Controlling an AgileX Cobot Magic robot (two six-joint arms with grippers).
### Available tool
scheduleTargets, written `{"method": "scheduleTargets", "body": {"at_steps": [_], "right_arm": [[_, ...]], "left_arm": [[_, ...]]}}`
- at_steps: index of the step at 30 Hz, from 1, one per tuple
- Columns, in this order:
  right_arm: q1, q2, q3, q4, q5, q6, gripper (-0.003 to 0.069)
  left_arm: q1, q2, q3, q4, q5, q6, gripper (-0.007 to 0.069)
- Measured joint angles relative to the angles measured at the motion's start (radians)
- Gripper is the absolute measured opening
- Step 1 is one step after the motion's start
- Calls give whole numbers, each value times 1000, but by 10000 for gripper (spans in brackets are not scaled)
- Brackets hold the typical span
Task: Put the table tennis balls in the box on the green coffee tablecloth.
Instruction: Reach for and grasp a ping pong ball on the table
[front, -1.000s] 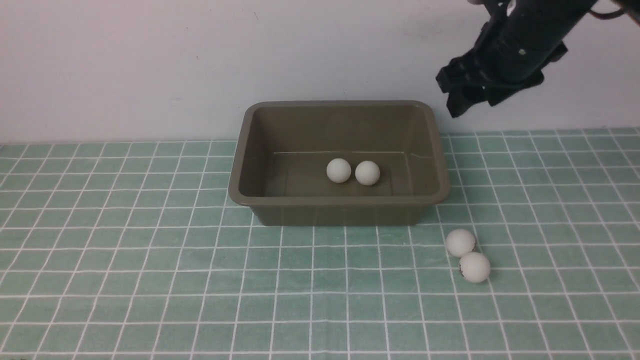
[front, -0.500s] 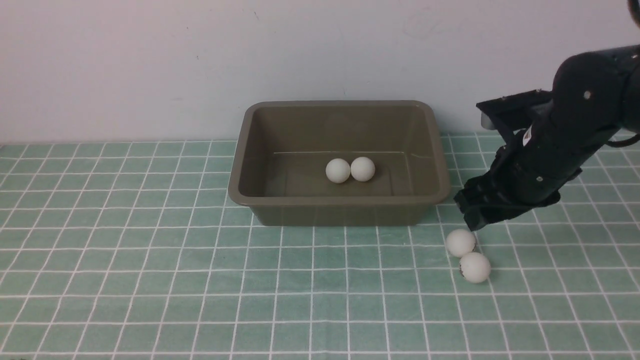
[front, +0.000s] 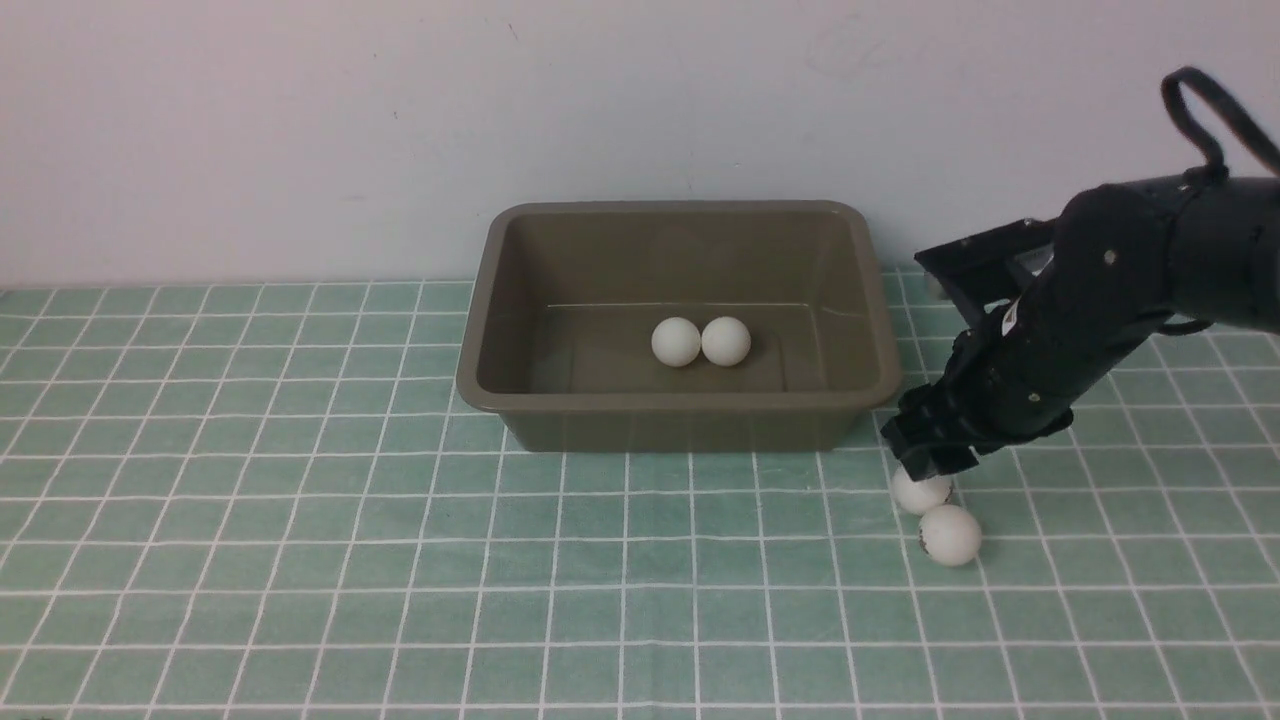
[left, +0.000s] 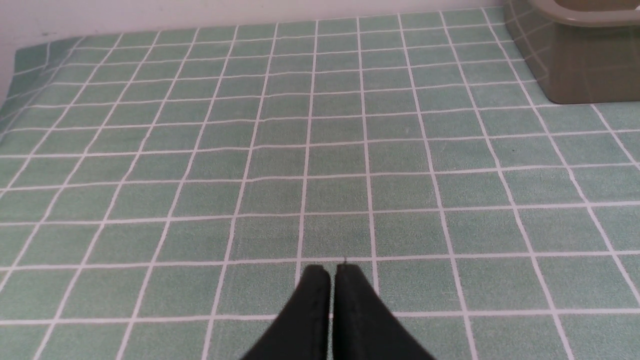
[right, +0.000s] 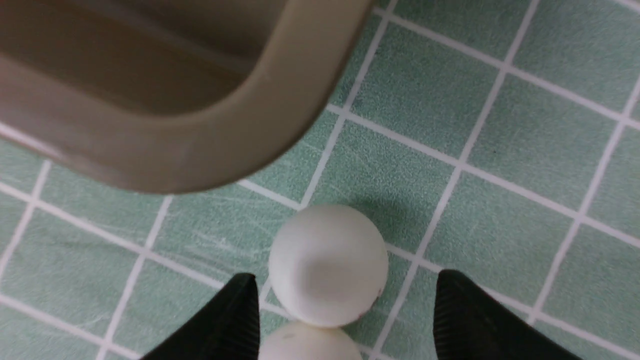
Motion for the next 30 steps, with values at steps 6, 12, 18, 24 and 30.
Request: {"method": "scheduleTargets", "body": {"at_steps": [6,12,18,24,30], "right_arm": [[0,47,0,10,-31,-8,426],[0,81,0,58,-48,-44,426],[0,117,0,89,-65,-61,416],[0,111,0,91,-75,-61,364],[0,32,-13,79,-13,-63,364]], "left_arm": [[0,0,0,0,0,0,-4],[0,0,0,0,0,0,-4],[0,0,0,0,0,0,-4],[0,0,0,0,0,0,-4],[0,0,0,0,0,0,-4]]}}
